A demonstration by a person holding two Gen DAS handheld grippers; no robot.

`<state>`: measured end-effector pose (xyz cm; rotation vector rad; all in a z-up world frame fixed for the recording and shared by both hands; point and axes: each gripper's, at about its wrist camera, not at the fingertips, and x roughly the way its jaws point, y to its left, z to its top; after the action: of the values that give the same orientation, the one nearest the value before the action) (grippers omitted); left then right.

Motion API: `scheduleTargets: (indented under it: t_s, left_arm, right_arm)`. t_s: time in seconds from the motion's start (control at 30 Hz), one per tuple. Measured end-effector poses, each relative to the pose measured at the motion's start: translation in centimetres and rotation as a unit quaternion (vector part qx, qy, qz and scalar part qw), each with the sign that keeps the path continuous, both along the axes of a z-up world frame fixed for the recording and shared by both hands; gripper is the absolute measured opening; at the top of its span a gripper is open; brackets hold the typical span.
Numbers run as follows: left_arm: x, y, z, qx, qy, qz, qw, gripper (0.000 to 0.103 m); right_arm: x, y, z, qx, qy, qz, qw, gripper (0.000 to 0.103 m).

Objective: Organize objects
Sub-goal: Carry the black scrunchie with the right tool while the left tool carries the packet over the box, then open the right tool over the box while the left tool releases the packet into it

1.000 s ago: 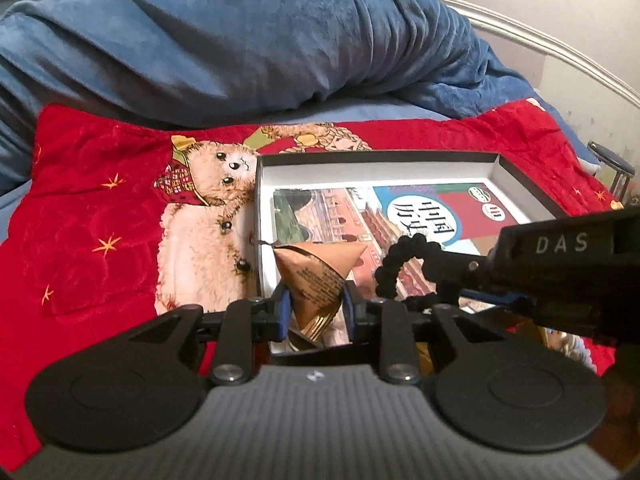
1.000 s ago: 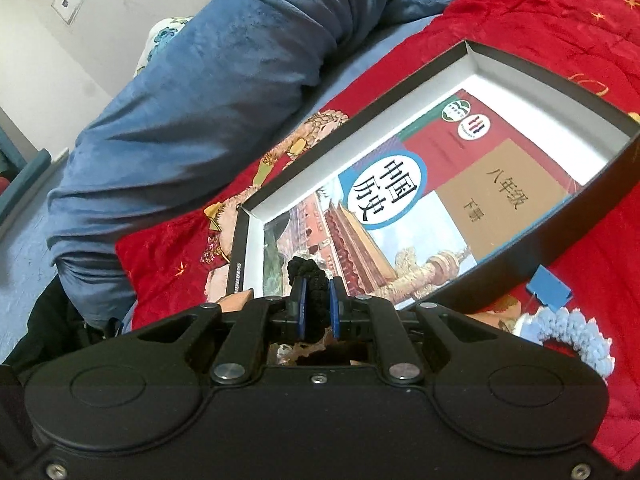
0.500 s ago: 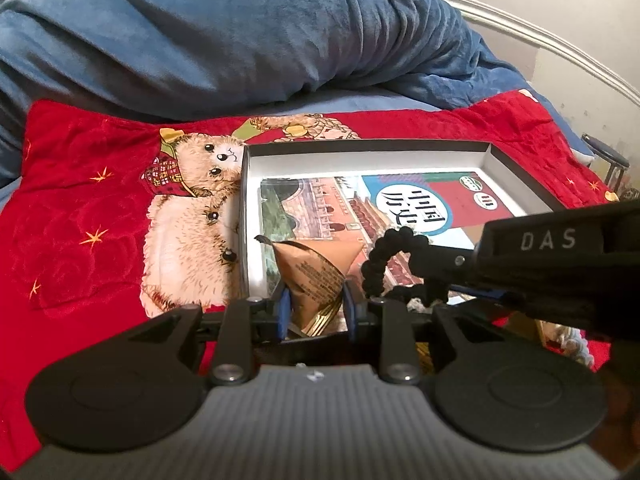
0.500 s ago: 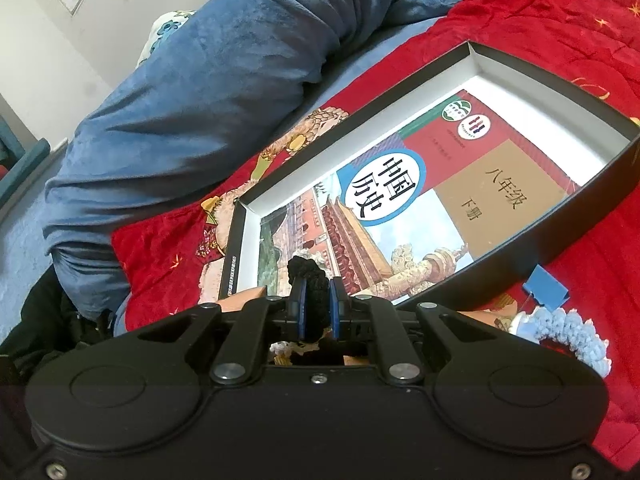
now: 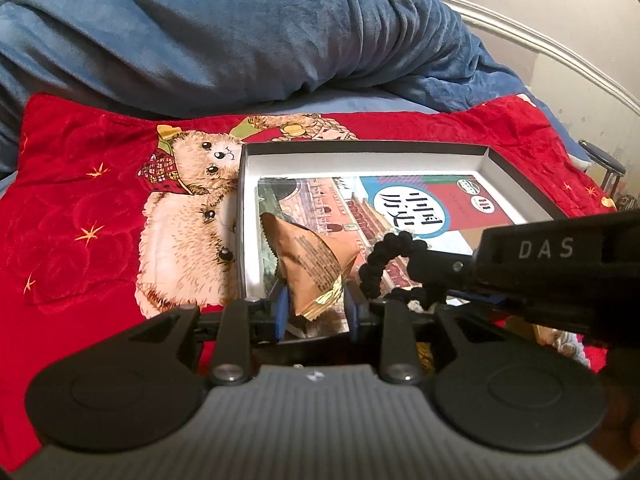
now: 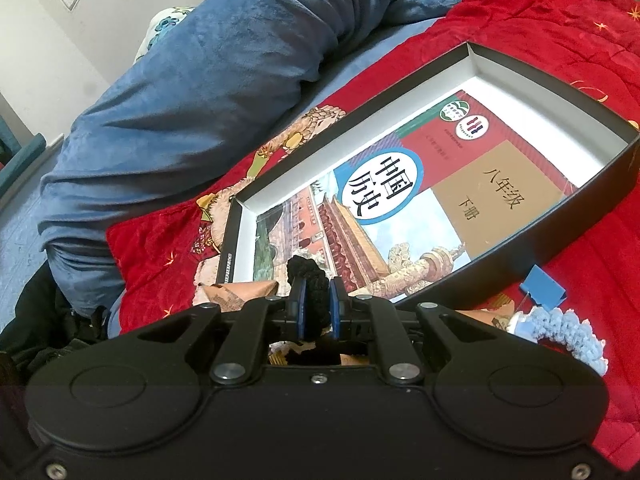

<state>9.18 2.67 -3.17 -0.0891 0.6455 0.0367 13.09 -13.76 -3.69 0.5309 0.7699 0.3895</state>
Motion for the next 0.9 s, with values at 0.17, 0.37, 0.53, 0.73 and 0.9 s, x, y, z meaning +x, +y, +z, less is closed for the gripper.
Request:
scheduleTargets:
  t_s: [0.17, 0.37, 0.53, 0.73, 0.9]
  left_arm:
    - [0.1, -0.1, -0.1, 0.000, 0.000, -0.004, 1.0000, 0.038]
    - [0.0, -0.2, 0.1, 0.000, 0.002, -0.016, 0.9999, 0.053]
    - [-0.3, 0.1, 0.7, -0.006, 0.002, -0.020, 0.9998, 0.062]
    - [-1.8, 0.9, 3.3, -0.012, -0.034, -0.029, 0.9989, 0.076]
    - [-3.4, 1.7, 6.8, -0.031, -0.067, -0.024, 0.9970, 0.082]
  right_arm:
    - [0.2, 0.2, -0.1, -0.002, -0.004, 0.002, 1.000, 0.013]
    - [0.2, 0.3, -0.2, -0.006, -0.004, 0.002, 1.000, 0.018]
    - [0.1, -0.3, 0.3, 0.008, -0.006, 0.011, 1.000, 0.037]
    - [-0.8, -1.5, 3.0, 0.023, -0.036, 0.011, 0.999, 0.054]
    - [-2.9, -2.9, 7.0, 0.011, -0.091, 0.001, 0.996, 0.068]
